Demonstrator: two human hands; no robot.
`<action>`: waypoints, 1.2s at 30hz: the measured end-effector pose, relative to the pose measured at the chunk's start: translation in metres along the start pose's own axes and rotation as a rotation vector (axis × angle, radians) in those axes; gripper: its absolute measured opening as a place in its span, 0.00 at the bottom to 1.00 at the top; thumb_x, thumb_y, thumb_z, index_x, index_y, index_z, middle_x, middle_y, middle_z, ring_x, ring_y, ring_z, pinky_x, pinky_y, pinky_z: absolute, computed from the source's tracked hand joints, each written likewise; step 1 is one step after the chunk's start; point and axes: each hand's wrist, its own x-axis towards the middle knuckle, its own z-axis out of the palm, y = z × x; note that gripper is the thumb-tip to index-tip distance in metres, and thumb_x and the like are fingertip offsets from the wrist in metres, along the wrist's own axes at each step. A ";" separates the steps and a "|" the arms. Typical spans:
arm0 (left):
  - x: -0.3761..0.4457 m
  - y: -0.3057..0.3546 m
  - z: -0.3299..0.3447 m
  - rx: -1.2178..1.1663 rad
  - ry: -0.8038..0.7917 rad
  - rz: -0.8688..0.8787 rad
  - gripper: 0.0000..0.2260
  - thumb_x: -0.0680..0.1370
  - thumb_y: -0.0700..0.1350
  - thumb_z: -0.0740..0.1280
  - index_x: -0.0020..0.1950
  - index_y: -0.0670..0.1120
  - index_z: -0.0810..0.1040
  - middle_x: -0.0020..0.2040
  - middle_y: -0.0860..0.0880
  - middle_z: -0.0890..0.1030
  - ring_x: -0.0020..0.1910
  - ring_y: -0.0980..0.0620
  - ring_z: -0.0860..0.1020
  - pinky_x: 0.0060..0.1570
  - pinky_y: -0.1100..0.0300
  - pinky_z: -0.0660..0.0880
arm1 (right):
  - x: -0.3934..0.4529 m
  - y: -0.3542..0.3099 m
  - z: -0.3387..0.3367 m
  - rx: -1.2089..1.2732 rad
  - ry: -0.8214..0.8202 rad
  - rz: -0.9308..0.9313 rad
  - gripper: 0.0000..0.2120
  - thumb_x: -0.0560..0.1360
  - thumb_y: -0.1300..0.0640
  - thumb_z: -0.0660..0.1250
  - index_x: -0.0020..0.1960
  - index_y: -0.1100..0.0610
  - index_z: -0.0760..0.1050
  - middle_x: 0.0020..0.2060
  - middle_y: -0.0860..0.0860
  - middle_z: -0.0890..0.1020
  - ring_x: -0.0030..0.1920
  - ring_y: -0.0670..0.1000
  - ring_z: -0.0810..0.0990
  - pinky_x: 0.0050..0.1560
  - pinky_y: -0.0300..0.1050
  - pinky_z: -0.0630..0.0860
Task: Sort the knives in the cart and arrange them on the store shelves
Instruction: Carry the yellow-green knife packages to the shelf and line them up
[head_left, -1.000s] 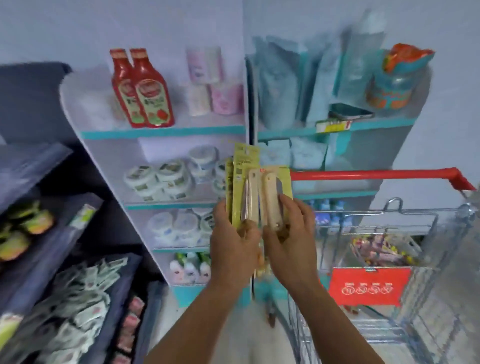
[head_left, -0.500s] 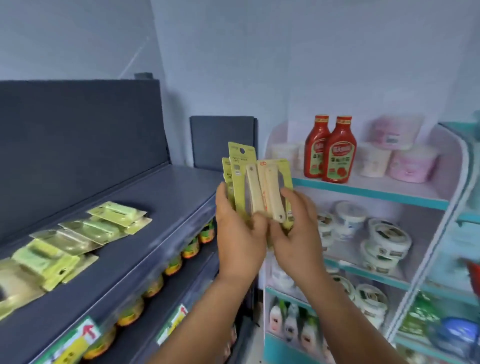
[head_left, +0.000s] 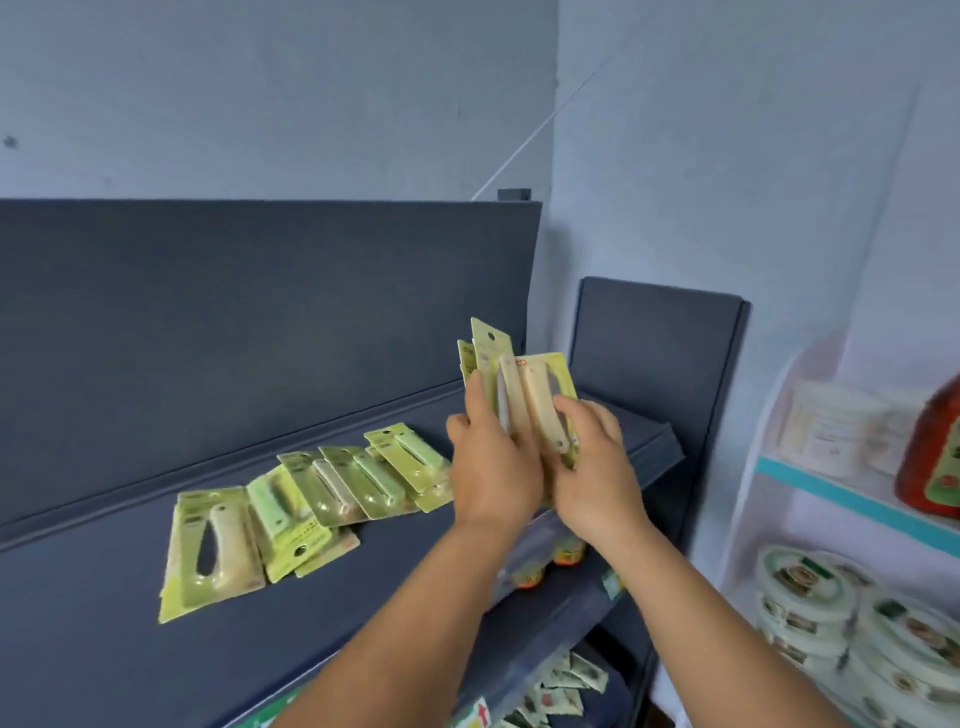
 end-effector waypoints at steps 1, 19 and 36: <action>0.010 -0.003 0.003 0.029 0.020 -0.030 0.25 0.80 0.44 0.59 0.74 0.56 0.56 0.57 0.46 0.71 0.34 0.71 0.63 0.31 0.70 0.62 | 0.011 0.004 0.006 0.003 -0.037 0.007 0.22 0.77 0.60 0.63 0.69 0.47 0.66 0.63 0.43 0.64 0.55 0.46 0.73 0.55 0.40 0.69; 0.079 -0.083 0.022 1.064 -0.217 -0.291 0.27 0.81 0.49 0.53 0.78 0.44 0.51 0.78 0.44 0.52 0.77 0.45 0.46 0.72 0.43 0.42 | 0.110 0.063 0.098 -0.404 -0.655 -0.077 0.23 0.81 0.51 0.52 0.75 0.54 0.55 0.75 0.53 0.57 0.71 0.59 0.61 0.67 0.52 0.64; 0.028 -0.078 -0.086 0.896 0.199 -0.093 0.25 0.79 0.47 0.58 0.75 0.45 0.56 0.68 0.45 0.64 0.65 0.44 0.62 0.63 0.55 0.59 | 0.051 -0.043 0.122 -0.074 -0.426 -0.369 0.22 0.80 0.58 0.55 0.74 0.52 0.60 0.72 0.48 0.62 0.70 0.52 0.65 0.64 0.45 0.64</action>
